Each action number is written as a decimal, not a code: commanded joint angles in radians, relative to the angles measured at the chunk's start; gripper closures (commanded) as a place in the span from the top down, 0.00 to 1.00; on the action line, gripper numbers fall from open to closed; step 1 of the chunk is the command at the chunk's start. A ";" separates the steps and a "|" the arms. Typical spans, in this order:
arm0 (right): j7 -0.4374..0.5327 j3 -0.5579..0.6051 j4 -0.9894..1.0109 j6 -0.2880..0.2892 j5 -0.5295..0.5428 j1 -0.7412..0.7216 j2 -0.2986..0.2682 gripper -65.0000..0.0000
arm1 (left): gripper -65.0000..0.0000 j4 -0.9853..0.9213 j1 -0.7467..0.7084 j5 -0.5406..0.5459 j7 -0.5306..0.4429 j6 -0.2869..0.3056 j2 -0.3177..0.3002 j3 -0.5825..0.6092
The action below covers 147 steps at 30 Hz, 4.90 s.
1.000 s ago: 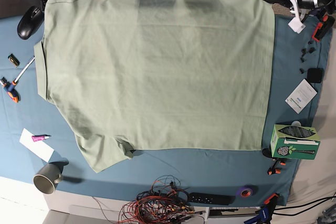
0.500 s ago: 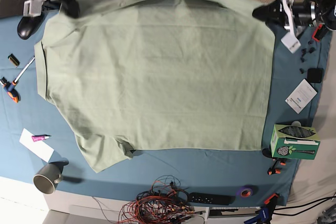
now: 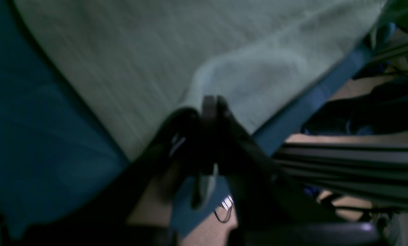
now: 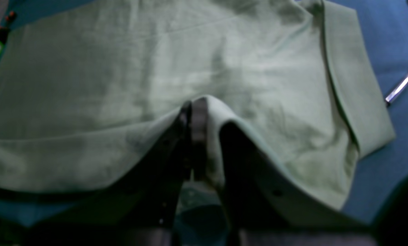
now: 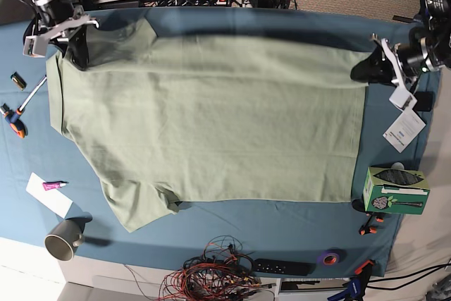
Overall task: Fold the T-shirt properly
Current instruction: 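Fold the held side edge over toward the shirt's middle with both grippers, then open both grippers and raise the left gripper away from the shirt, then lower the right gripper onto the sleeve by the collar and grasp it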
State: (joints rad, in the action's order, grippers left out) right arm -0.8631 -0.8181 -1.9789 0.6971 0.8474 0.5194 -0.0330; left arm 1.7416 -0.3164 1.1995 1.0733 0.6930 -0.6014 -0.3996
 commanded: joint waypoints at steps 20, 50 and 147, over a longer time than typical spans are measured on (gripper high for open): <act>0.030 -0.001 0.220 0.001 -0.003 -0.173 -0.054 0.00 | 0.00 -0.014 0.034 -0.104 -0.113 0.005 -0.019 -0.008; 0.061 0.006 0.220 0.001 -0.036 -0.201 -0.067 0.44 | 0.46 -0.014 0.034 -0.178 -0.107 -0.041 -0.019 -0.008; 0.062 0.071 0.207 -0.134 -0.006 -0.054 0.053 0.17 | 0.46 -0.013 0.031 -0.096 -0.060 -0.037 -0.040 -0.399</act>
State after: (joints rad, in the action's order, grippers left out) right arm -0.8146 -0.7414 -1.7557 0.5507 0.8196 0.4648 0.0311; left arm 1.7145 -0.2901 1.0824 1.0355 0.6521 -0.6178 -0.7895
